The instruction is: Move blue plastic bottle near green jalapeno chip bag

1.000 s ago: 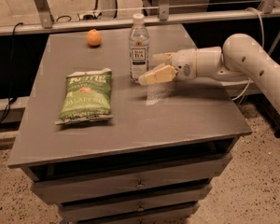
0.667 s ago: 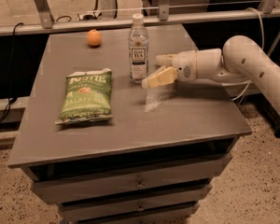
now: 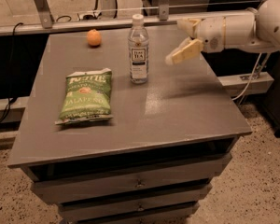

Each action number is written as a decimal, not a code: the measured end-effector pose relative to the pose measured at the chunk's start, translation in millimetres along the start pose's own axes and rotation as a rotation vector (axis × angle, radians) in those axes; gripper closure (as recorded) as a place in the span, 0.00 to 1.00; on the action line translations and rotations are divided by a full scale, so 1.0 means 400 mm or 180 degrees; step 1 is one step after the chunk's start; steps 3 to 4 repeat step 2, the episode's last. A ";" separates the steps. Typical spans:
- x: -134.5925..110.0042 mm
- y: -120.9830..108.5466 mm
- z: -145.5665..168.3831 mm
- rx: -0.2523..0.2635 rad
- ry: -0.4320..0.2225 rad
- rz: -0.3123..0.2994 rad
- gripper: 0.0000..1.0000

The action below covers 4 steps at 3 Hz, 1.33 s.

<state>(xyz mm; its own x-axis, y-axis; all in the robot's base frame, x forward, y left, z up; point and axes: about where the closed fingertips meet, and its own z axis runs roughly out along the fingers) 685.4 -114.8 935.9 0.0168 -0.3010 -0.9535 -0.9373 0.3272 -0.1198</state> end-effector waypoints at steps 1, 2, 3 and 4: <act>-0.062 -0.032 -0.043 0.0123 -0.0085 -0.0141 0.00; -0.061 -0.032 -0.042 0.0122 -0.0086 -0.0139 0.00; -0.061 -0.032 -0.042 0.0122 -0.0086 -0.0139 0.00; -0.061 -0.032 -0.042 0.0122 -0.0086 -0.0139 0.00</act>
Offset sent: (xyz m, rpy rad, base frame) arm 0.0054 -0.0126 0.0293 0.0086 -0.0600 -0.0203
